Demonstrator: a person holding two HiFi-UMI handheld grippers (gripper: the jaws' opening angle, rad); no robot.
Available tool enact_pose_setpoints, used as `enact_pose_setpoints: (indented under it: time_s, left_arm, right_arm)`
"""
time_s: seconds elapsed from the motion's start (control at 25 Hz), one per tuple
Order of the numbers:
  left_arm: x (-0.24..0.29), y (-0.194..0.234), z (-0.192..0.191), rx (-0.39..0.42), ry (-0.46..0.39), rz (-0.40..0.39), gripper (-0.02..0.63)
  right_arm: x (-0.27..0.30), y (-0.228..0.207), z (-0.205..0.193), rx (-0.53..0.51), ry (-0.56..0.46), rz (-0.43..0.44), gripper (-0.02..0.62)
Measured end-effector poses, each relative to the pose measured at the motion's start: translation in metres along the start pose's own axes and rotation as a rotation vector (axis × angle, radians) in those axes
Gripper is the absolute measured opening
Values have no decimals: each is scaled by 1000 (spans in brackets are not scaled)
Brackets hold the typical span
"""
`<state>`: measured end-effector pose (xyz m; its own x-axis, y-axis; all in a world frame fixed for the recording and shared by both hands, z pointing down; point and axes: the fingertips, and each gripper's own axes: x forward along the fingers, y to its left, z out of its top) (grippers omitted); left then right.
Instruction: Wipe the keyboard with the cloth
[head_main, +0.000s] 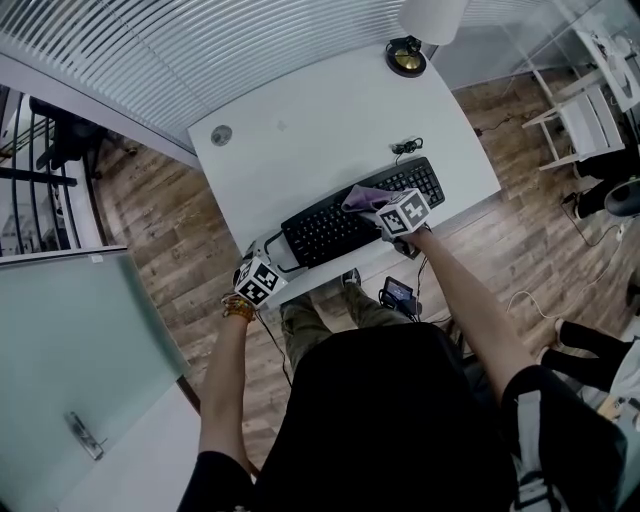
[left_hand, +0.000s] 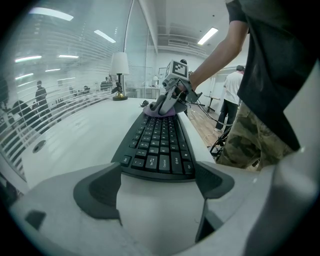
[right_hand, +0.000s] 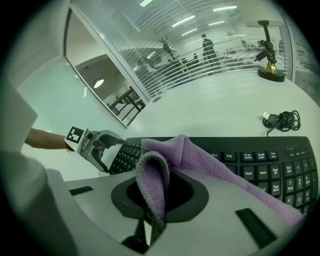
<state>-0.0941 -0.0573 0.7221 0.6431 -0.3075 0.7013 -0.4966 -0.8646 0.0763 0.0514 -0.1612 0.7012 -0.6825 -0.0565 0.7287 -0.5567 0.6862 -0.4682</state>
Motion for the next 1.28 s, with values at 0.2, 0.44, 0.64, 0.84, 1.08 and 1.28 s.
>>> enact_pose_setpoints:
  time_s: [0.2, 0.44, 0.64, 0.84, 1.08, 1.28]
  left_arm:
    - [0, -1, -1, 0, 2, 4, 454]
    - [0, 0, 1, -4, 5, 5, 454]
    - [0, -1, 1, -6, -4, 8, 456]
    - [2, 0, 2, -8, -3, 9, 456]
    - [2, -1, 1, -11, -5, 12, 456]
    - [1, -1, 2, -11, -4, 12, 456]
  right_arm:
    - [13, 19, 1, -29, 32, 34, 37]
    - [28, 40, 5, -54, 52, 76, 37]
    - [46, 67, 6, -93, 87, 129, 35]
    - [65, 92, 9, -146, 131, 184, 36]
    - [82, 121, 10, -191, 162, 223, 35]
    - [106, 155, 7, -236, 220, 279, 35]
